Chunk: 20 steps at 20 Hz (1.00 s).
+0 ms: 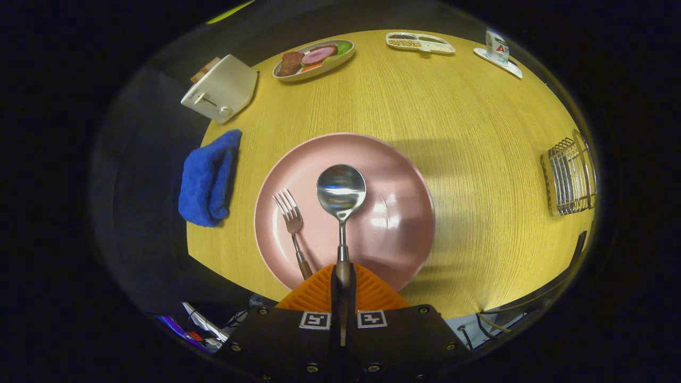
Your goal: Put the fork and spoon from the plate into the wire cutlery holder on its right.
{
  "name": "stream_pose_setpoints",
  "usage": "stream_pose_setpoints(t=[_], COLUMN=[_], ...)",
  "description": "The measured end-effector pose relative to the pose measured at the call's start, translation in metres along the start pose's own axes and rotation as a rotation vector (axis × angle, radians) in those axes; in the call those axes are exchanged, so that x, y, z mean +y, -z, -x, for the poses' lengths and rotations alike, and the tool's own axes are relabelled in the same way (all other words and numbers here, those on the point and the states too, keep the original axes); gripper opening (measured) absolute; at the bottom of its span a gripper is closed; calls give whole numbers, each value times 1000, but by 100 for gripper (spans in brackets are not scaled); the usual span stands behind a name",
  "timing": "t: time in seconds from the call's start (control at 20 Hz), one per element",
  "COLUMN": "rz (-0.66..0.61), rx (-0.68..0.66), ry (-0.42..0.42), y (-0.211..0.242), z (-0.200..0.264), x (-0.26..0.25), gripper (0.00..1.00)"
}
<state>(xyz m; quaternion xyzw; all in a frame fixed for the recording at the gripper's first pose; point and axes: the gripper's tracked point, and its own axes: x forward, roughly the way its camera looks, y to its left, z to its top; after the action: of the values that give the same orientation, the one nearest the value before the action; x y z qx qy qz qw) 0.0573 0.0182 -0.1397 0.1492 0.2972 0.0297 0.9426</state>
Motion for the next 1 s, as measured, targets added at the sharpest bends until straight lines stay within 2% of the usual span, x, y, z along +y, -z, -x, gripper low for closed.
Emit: stream_pose_setpoints(t=[0.4, 0.55, 1.0], rz=[-203, -323, -630], rx=[-195, -266, -414], ry=[-87, -121, -124], y=[-41, -56, -66], z=[50, 70, 119], x=[-20, -41, -122], gripper=[4, 4, 4])
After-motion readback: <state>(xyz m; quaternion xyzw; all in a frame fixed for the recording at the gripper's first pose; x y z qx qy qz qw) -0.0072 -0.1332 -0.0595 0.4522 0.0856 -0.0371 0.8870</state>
